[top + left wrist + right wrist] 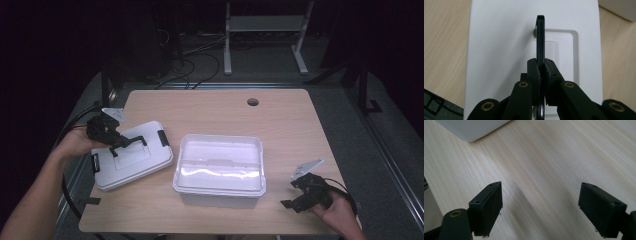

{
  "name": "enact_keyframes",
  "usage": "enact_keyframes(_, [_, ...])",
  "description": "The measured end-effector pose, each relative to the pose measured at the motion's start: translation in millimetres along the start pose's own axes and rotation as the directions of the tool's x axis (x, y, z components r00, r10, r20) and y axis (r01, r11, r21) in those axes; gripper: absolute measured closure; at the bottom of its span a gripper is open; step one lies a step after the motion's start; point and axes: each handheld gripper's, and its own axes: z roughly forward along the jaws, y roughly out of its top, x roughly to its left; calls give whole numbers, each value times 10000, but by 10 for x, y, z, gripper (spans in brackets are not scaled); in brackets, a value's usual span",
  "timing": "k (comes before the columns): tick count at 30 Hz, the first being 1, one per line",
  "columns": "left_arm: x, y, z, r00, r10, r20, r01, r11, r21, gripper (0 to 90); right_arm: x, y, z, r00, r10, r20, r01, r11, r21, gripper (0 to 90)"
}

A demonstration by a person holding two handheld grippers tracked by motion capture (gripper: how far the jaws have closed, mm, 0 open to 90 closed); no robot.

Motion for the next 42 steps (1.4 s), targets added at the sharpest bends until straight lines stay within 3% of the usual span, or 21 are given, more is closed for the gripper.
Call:
enact_keyframes(11, [-254, 77, -549, 9981, 576, -211, -584, 9975, -397, 849, 13, 22, 6, 10000, -6, -24, 6, 10000, -26, 189])
enact_keyframes(19, [-386, 106, -797, 9974, 704, -150, -711, 9957, -589, 849, 17, 22, 4, 10000, 7, -41, -7, 10000, -34, 188])
enact_keyframes(23, [-442, 154, -876, 9964, 839, -108, -843, 9951, -512, 849, 20, 24, 8, 10000, -27, -37, 27, 10000, -9, 188])
enact_keyframes(27, [-523, 226, -955, 9947, 1022, -59, -1023, 9921, -731, 849, 22, 27, 6, 10000, -33, -53, 33, 10000, -27, 188])
enact_keyframes(30, [-596, 339, -997, 9925, 1216, -140, -1222, 9906, -611, 849, 20, 24, 1, 10000, -26, -47, 26, 10000, -31, 188])
enact_keyframes(35, [-663, 463, -1014, 9895, 1441, -76, -1443, 9875, -639, 849, 26, 29, -4, 10000, -31, -18, 31, 10000, -24, 188])
enact_keyframes(42, [-763, 733, -973, 9807, 1952, 80, -1942, 9785, -691, 849, 36, 34, -6, 10000, -85, -24, 84, 10000, -44, 188])
